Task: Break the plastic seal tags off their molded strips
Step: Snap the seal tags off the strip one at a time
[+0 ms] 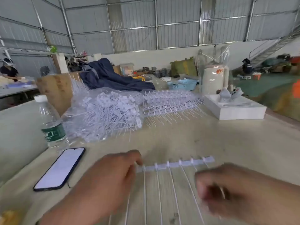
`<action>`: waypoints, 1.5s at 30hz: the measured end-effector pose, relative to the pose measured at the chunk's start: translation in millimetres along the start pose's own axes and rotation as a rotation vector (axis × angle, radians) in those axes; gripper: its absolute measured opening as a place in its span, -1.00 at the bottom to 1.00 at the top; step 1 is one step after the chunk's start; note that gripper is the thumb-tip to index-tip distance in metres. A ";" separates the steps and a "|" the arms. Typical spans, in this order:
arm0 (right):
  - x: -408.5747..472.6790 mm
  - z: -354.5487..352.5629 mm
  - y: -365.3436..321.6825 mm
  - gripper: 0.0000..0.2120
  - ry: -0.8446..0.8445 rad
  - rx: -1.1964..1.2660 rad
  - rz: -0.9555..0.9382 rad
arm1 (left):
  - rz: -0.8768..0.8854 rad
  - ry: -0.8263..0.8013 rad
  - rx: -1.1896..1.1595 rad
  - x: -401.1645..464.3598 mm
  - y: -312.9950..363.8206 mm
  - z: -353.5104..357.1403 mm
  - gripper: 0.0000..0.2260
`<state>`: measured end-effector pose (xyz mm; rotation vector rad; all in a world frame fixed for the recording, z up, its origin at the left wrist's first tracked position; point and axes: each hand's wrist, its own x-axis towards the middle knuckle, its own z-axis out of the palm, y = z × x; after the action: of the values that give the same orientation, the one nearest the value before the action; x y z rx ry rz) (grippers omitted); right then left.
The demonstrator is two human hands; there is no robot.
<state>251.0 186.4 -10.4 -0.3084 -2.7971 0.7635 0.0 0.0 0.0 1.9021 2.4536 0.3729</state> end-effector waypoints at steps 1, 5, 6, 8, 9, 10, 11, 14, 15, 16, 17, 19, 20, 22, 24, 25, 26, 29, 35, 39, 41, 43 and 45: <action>22.1 5.0 -8.7 -0.84 0.020 0.010 -0.022 | -0.070 0.014 0.094 23.0 -8.0 -3.4 -0.78; 94.4 20.0 -16.0 -0.74 0.190 0.065 0.114 | -0.262 -0.253 0.338 60.0 -26.5 4.8 -0.66; 105.7 26.1 -8.1 -0.78 0.174 0.070 0.154 | -0.283 -0.307 0.344 62.8 -29.7 11.4 -0.66; 121.9 38.4 5.0 -0.84 0.126 0.024 0.181 | -0.254 -0.300 0.368 69.2 -35.1 22.5 -0.77; 129.0 42.9 8.5 -0.82 0.107 -0.031 0.193 | -0.237 -0.264 0.371 71.8 -35.8 26.7 -0.80; 135.7 46.9 15.0 -0.77 0.090 -0.084 0.207 | -0.229 -0.236 0.358 76.0 -35.7 29.5 -0.79; 140.9 49.9 20.8 -0.73 0.071 -0.118 0.216 | -0.226 -0.226 0.338 81.4 -36.1 32.1 -0.78; 147.4 52.6 31.1 -0.69 0.004 -0.158 0.232 | -0.211 -0.266 0.294 95.3 -30.3 30.3 -0.82; 148.0 51.5 34.1 -0.71 -0.011 -0.144 0.240 | -0.197 -0.285 0.268 100.5 -28.9 29.8 -0.83; 148.0 50.1 37.9 -0.74 -0.022 -0.135 0.245 | -0.184 -0.307 0.238 105.2 -26.5 28.8 -0.84; 146.9 48.3 39.4 -0.77 -0.033 -0.154 0.255 | -0.164 -0.338 0.209 110.4 -23.4 28.5 -0.85; 144.9 44.7 44.3 -0.80 -0.061 -0.215 0.268 | -0.141 -0.382 0.161 119.3 -18.4 31.2 -0.87; 143.7 43.2 47.0 -0.81 -0.075 -0.242 0.275 | -0.132 -0.388 0.141 122.1 -15.5 32.8 -0.86; 140.4 40.9 51.2 -0.83 -0.080 -0.288 0.292 | -0.115 -0.363 0.060 124.8 -11.9 35.7 -0.81; 135.7 42.0 55.1 -0.84 -0.039 -0.311 0.298 | -0.111 -0.330 -0.029 126.4 -11.7 36.7 -0.75; 132.6 43.2 57.1 -0.84 0.001 -0.316 0.307 | -0.105 -0.315 -0.048 126.7 -12.4 37.1 -0.71; 129.6 44.0 59.0 -0.85 0.050 -0.305 0.317 | -0.101 -0.294 -0.061 126.5 -13.6 38.1 -0.70; 121.0 41.0 62.5 -0.87 0.161 -0.240 0.292 | -0.105 -0.183 -0.147 124.6 -19.9 51.0 -0.80; 107.5 30.7 65.7 -0.87 0.312 -0.142 0.154 | -0.101 -0.035 -0.461 131.6 -27.3 68.7 -0.81; 101.8 22.6 67.6 -0.79 0.369 -0.258 0.140 | -0.143 0.029 -0.877 132.7 -15.5 66.1 -0.89; 101.0 23.7 69.0 -0.79 0.393 -0.317 0.156 | -0.146 0.029 -1.048 129.4 -8.8 65.7 -0.95; 102.5 27.1 68.0 -0.81 0.426 -0.327 0.166 | -0.142 0.018 -1.218 127.4 -4.2 64.4 -0.95; 104.1 29.6 63.6 -0.84 0.456 -0.317 0.140 | -0.161 -0.017 -1.357 124.8 -0.7 62.5 -0.92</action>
<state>152.8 252.9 -51.7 -0.6488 -2.4629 0.2263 -23.4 130.3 -44.1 1.0359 1.4633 1.4636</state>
